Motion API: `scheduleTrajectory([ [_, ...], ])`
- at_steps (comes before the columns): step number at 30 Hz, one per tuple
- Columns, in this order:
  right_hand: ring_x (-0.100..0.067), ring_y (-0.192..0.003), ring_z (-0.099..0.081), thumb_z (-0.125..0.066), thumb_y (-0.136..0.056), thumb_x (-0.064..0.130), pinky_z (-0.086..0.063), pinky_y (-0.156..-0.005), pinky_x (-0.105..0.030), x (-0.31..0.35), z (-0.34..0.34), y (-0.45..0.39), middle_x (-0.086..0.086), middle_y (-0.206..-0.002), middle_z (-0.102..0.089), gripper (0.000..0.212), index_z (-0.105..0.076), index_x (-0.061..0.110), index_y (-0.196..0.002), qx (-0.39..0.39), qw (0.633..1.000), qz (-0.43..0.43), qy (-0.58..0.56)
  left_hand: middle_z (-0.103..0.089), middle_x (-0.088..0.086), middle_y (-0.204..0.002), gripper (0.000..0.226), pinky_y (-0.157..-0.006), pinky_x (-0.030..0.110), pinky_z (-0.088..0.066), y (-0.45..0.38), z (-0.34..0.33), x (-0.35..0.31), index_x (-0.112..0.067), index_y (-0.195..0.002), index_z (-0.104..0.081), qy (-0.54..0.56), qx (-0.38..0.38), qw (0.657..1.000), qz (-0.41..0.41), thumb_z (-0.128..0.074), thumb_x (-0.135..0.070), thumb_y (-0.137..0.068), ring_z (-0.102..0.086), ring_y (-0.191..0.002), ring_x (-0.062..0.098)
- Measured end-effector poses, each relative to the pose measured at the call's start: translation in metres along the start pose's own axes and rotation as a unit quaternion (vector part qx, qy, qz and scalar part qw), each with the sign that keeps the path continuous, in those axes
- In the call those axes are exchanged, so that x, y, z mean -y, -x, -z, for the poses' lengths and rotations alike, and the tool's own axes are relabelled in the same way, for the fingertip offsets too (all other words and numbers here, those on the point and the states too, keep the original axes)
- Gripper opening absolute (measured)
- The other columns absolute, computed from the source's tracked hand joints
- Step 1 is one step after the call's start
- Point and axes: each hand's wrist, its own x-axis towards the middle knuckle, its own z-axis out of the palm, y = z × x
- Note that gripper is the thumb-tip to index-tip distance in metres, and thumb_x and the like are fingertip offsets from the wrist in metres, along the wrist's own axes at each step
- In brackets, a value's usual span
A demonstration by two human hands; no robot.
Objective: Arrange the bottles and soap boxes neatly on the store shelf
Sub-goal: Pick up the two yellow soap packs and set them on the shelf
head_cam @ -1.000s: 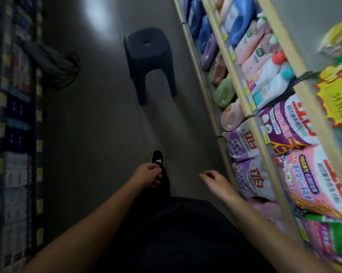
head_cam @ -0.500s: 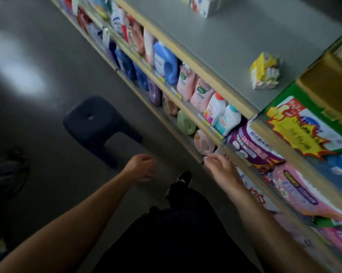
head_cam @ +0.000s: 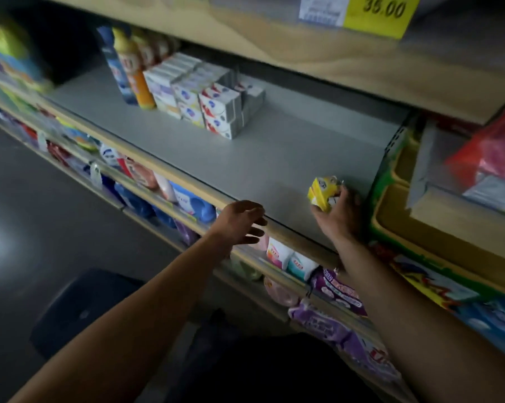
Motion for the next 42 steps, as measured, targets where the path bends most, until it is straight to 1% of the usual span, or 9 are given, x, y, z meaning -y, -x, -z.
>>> scheduleTrajectory([
  [3, -0.037, -0.134, -0.036, -0.073, -0.084, 0.03, -0.032, -0.109, -0.043, -0.006, -0.016, -0.016, -0.021, -0.147, -0.037, 0.083, -0.027, 0.018, -0.153, 0.041, 0.999, 0.011, 0.005, -0.069, 0.006, -0.082, 0.007, -0.065, 0.03, -0.052, -0.021, 0.001, -0.017, -0.017, -0.097, -0.063, -0.008, 0.031, 0.999, -0.016, -0.059, -0.023, -0.095, -0.065, -0.064, 0.02],
  [10, -0.033, -0.12, -0.051, -0.068, -0.088, 0.034, -0.044, -0.097, -0.041, 0.003, -0.028, -0.007, -0.013, -0.135, -0.054, 0.066, -0.038, 0.034, -0.146, -0.049, 0.999, -0.012, 0.01, -0.07, 0.014, -0.104, 0.028, -0.075, 0.036, -0.058, -0.07, 0.008, -0.032, -0.009, -0.114, -0.06, 0.001, 0.108, 0.993, 0.044, -0.059, -0.029, -0.095, -0.069, -0.083, 0.029],
  [15, -0.023, -0.118, -0.055, -0.078, -0.081, 0.026, -0.042, -0.092, -0.027, 0.05, -0.038, 0.028, -0.006, -0.13, -0.06, 0.064, -0.05, 0.017, -0.137, -0.072, 0.991, 0.044, -0.101, -0.07, 0.013, -0.11, 0.044, -0.074, 0.038, -0.057, -0.086, 0.003, -0.031, -0.008, -0.116, -0.061, 0.088, 0.174, 0.97, 0.145, -0.062, -0.043, -0.09, -0.07, -0.089, 0.028],
  [19, -0.008, -0.113, -0.052, -0.078, -0.079, 0.038, -0.04, -0.092, -0.024, 0.063, -0.051, 0.045, 0.007, -0.126, -0.058, 0.076, -0.041, 0.023, -0.143, 0.0, 0.987, 0.056, -0.154, -0.069, 0.016, -0.095, 0.016, -0.065, 0.034, -0.058, -0.098, 0.012, -0.026, -0.006, -0.098, -0.067, 0.12, 0.161, 0.972, 0.122, -0.064, -0.02, -0.089, -0.07, -0.074, 0.026],
  [24, -0.028, -0.116, -0.057, -0.058, -0.09, 0.052, -0.047, -0.086, -0.033, 0.028, -0.038, 0.0, -0.01, -0.13, -0.058, 0.061, -0.043, 0.019, -0.139, -0.097, 0.991, -0.095, -0.015, -0.066, 0.021, -0.113, 0.037, -0.078, 0.041, -0.057, -0.112, 0.043, -0.025, -0.004, -0.117, -0.06, 0.116, 0.142, 0.975, 0.123, -0.07, -0.016, -0.084, -0.067, -0.099, 0.036],
  [28, -0.038, -0.133, -0.04, -0.049, -0.085, 0.072, -0.036, -0.104, -0.044, 0.0, -0.043, -0.04, -0.019, -0.149, -0.039, 0.09, -0.031, 0.01, -0.149, -0.012, 0.971, -0.234, 0.047, -0.065, 0.023, -0.118, 0.036, -0.084, 0.044, -0.057, -0.117, 0.061, -0.027, -0.007, -0.121, -0.06, 0.095, 0.151, 0.978, 0.112, -0.069, -0.017, -0.087, -0.066, -0.104, 0.041],
  [34, -0.037, -0.112, -0.055, -0.082, -0.067, 0.051, -0.047, -0.079, -0.039, 0.004, -0.049, -0.043, -0.017, -0.126, -0.056, 0.087, -0.041, 0.009, -0.131, -0.036, 0.967, -0.248, 0.048, -0.065, 0.021, -0.117, 0.029, -0.076, 0.04, -0.059, -0.124, 0.076, -0.027, -0.011, -0.118, -0.061, 0.059, 0.138, 0.982, 0.116, -0.065, -0.017, -0.09, -0.066, -0.103, 0.037],
  [37, -0.029, -0.098, -0.061, -0.088, -0.062, 0.045, -0.036, -0.067, -0.025, 0.023, -0.048, -0.035, -0.01, -0.115, -0.061, 0.085, -0.044, 0.011, -0.127, -0.061, 0.97, -0.233, 0.042, -0.067, 0.018, -0.11, 0.017, -0.07, 0.037, -0.058, -0.126, 0.08, -0.026, -0.016, -0.107, -0.064, 0.05, 0.138, 0.982, 0.121, -0.066, -0.016, -0.09, -0.068, -0.096, 0.033],
  [42, -0.007, -0.061, -0.049, -0.084, -0.065, 0.042, -0.034, -0.043, -0.016, 0.043, -0.03, -0.008, 0.002, -0.09, -0.06, 0.048, -0.063, 0.022, -0.102, -0.05, 0.962, -0.267, -0.011, -0.066, 0.019, -0.115, 0.024, -0.077, 0.04, -0.058, -0.124, 0.08, -0.022, -0.015, -0.114, -0.062, 0.029, 0.16, 0.979, 0.123, -0.064, -0.018, -0.091, -0.067, -0.102, 0.035],
])
